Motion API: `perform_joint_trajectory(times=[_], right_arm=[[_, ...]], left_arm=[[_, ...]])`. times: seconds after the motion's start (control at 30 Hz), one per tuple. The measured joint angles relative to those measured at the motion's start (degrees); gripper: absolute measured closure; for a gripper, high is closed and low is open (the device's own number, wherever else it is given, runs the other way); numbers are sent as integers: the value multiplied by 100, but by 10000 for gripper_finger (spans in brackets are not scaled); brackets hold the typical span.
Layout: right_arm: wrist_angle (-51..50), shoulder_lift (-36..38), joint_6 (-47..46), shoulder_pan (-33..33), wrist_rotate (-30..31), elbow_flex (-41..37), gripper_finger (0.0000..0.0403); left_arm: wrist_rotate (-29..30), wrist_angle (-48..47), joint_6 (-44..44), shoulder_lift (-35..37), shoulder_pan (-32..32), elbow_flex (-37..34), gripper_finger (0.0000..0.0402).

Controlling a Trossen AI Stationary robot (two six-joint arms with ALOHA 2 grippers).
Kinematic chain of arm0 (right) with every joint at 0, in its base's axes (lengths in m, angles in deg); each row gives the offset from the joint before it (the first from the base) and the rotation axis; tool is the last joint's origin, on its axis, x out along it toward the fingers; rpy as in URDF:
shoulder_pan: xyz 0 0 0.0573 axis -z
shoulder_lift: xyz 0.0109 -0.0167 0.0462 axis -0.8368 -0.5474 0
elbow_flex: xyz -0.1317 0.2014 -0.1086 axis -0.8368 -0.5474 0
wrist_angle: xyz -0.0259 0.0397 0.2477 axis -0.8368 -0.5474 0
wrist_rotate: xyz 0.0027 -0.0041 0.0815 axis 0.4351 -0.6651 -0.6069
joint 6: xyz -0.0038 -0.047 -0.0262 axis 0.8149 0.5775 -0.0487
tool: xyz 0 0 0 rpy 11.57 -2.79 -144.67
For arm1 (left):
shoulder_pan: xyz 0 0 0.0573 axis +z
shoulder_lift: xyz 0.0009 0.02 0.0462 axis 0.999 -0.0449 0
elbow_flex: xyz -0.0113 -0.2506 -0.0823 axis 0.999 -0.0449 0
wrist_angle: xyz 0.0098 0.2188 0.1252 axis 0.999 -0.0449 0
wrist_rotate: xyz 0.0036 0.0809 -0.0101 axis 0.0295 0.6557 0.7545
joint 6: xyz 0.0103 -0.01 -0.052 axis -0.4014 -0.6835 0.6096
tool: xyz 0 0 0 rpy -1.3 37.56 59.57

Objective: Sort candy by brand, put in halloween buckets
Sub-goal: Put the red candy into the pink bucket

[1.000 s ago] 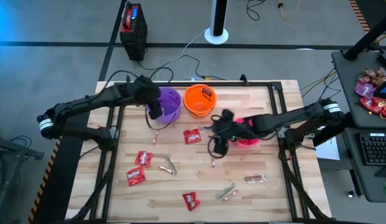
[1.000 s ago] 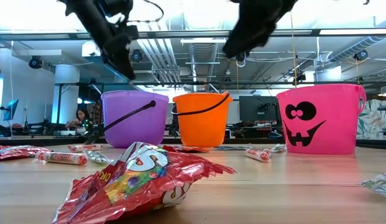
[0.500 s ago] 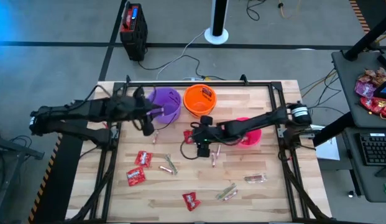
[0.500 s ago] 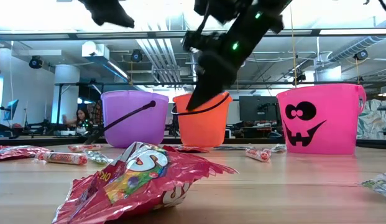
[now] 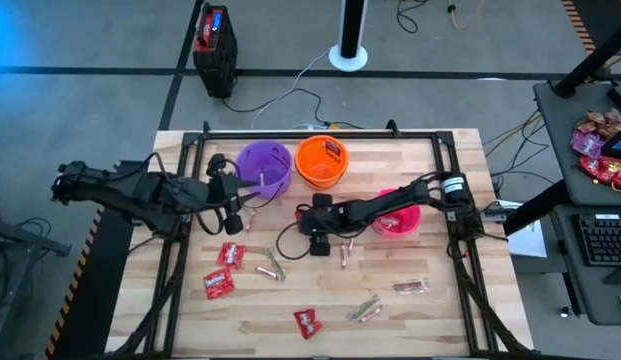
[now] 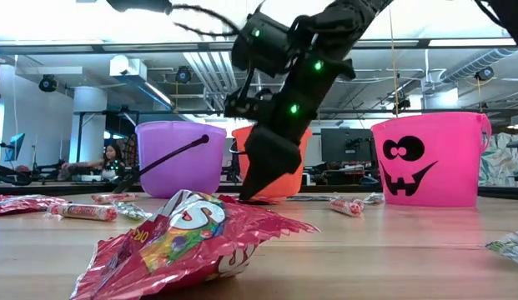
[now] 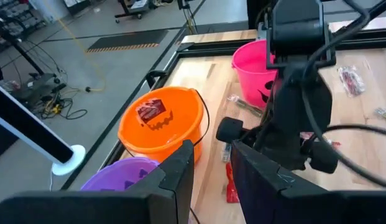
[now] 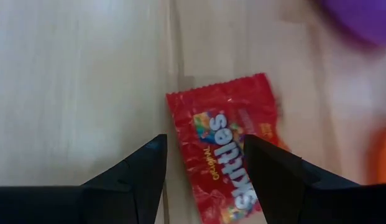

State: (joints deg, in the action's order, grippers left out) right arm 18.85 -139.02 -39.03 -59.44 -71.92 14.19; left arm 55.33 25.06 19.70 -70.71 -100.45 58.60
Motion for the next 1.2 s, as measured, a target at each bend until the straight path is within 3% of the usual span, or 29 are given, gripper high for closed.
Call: perform_joint_trajectory(times=[0.23,0.57,0.77,0.93,1.07,1.2], right_arm=[[-13,-122,-255,83,-51,31,223],[-24,-214,42,186,-210,-10,383],[-228,108,10,148,-471,-59,393],[-663,1020,-112,-2,-812,-53,394],[-1656,1829,-463,-128,-785,-48,394],[-2986,2626,-1605,-166,-548,-43,394]], left_arm=[[1,2,44,-7,-30,0,311],[2,-1,42,-20,-28,0,311],[-1,-145,42,-20,-28,0,311],[-225,-264,44,-17,-28,-27,311],[-722,-263,46,-55,-28,-52,311],[-915,-278,46,-214,-28,-74,311]])
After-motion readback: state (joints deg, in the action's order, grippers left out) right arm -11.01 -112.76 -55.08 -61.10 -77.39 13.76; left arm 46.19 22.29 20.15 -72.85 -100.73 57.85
